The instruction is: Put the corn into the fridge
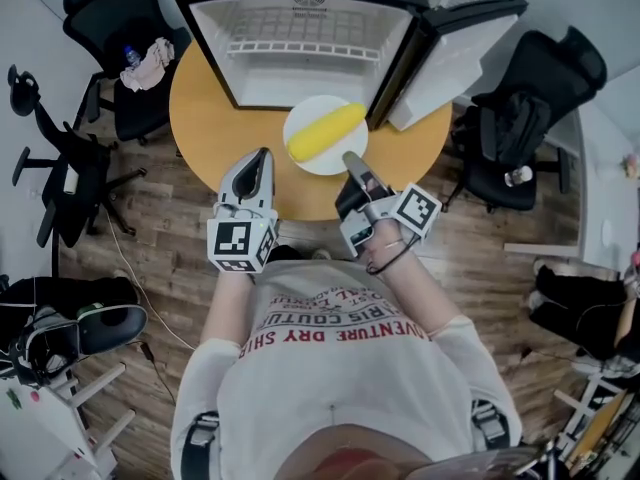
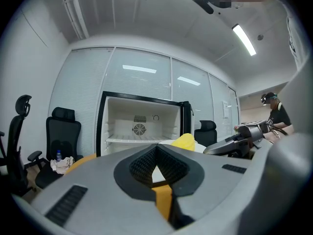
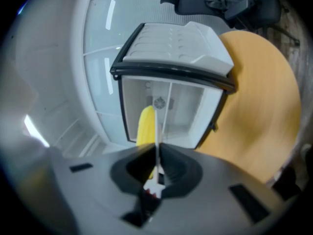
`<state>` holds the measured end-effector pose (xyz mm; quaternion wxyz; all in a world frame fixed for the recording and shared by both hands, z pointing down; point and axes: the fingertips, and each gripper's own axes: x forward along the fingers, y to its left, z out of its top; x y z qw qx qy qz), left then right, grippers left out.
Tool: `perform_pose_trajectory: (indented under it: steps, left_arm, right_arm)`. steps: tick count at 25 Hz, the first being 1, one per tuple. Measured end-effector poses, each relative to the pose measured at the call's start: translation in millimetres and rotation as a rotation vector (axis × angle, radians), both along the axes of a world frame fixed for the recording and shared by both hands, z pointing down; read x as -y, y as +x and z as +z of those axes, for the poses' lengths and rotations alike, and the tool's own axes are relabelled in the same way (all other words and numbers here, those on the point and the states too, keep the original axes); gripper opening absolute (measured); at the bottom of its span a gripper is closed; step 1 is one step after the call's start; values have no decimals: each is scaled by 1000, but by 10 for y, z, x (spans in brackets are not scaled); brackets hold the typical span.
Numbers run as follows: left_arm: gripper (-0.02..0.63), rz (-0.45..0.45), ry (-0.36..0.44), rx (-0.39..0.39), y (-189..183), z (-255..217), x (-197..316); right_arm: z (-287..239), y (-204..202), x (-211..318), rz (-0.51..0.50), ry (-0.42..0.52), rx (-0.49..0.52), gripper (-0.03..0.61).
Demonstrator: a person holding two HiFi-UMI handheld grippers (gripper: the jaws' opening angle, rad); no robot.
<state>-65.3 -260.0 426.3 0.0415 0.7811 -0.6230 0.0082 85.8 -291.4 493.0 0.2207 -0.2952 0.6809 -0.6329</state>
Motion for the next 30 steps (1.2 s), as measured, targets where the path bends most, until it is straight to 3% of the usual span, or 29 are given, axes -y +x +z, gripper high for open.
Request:
perform_pose_trajectory:
  steps: [18, 30]
  left_arm:
    - [28, 105, -19, -7, -596, -69, 1185]
    - [28, 139, -41, -13, -944, 34, 1629]
  right_arm:
    - [-96, -455, 1126, 149, -13, 5, 41]
    - [-21, -664, 1712, 246, -53, -4, 44]
